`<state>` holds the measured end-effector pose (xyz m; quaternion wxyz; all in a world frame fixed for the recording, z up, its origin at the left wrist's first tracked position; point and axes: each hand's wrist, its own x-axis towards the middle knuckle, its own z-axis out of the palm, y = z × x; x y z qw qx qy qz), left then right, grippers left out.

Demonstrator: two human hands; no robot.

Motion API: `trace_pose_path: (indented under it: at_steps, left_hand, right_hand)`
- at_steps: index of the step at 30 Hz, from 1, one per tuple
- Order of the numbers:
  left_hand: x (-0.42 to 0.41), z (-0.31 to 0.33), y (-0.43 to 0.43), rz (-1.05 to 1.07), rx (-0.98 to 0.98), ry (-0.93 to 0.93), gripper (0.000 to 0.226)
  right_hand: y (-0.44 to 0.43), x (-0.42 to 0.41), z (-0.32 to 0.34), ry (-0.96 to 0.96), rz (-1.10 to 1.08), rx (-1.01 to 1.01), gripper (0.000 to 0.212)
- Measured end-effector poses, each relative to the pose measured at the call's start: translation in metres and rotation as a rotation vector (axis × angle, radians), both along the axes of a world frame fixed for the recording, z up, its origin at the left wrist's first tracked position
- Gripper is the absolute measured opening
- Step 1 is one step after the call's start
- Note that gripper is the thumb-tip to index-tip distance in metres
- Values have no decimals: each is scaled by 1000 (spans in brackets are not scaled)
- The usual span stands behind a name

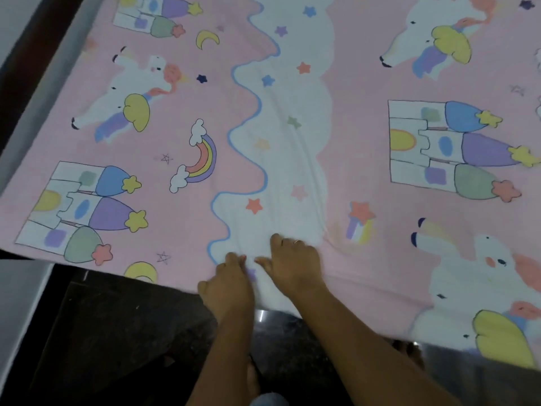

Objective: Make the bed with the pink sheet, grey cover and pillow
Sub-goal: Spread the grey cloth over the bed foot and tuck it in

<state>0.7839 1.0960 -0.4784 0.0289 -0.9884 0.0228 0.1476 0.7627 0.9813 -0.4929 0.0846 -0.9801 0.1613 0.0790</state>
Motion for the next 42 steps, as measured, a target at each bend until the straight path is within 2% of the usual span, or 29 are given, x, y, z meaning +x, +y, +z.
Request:
trace_pose_path:
  at_steps: [3, 6, 9, 12, 14, 16, 17, 19, 21, 24, 26, 28, 30, 32, 34, 36, 38, 42]
  left_hand:
    - [12, 2, 13, -238, 4, 75, 18]
    - [22, 2, 23, -361, -87, 78, 17]
    - [22, 3, 40, -479, -156, 21, 30]
    - [16, 1, 54, -510, -252, -61, 13]
    - [16, 2, 60, -468, -309, -58, 17]
    - [18, 0, 60, -430, -346, -66, 28]
    - [20, 2, 59, -416, -352, -61, 31]
    - [29, 6, 61, -313, -353, 69, 38]
    - [40, 9, 70, -140, -335, 145, 35]
    - [61, 17, 100, 82, -383, -3, 25]
    - [81, 18, 119, 180, -372, -92, 37]
    - [105, 15, 134, 235, -286, -98, 54]
    - [123, 13, 142, 191, -136, -18, 58]
    - [133, 12, 142, 99, -50, 50, 46]
    - [138, 13, 140, 46, -37, 92, 35]
    - [142, 14, 139, 4, -19, 126, 31]
    - [144, 16, 139, -36, -10, 159, 28]
    - [149, 17, 143, -115, -1, 208, 19]
  right_hand:
    - [12, 6, -12, -94, -78, -71, 45]
    - [22, 6, -7, -179, -73, -96, 39]
    - [42, 8, -3, -143, -30, 8, 30]
    - [61, 14, 12, -27, 6, 127, 17]
    - [61, 21, 17, 57, 53, 292, 21]
    - [55, 33, 22, 12, 76, 387, 29]
    - [51, 40, 23, -64, 72, 343, 32]
    - [40, 55, 13, -219, 17, 200, 39]
    - [36, 64, 4, -201, -40, 119, 49]
    - [57, 64, -9, -83, -22, 110, 64]
    - [82, 59, -14, -52, 12, 122, 68]
    - [103, 57, -13, -29, 65, 152, 66]
    - [116, 61, -8, -18, 118, 138, 65]
    - [125, 69, -6, -26, 142, 119, 65]
    - [135, 81, -3, -20, 118, 109, 64]
    - [145, 95, 7, -6, 67, 82, 60]
    - [154, 106, 13, 7, 47, 54, 46]
    - [164, 128, 16, 59, 67, 44, 40]
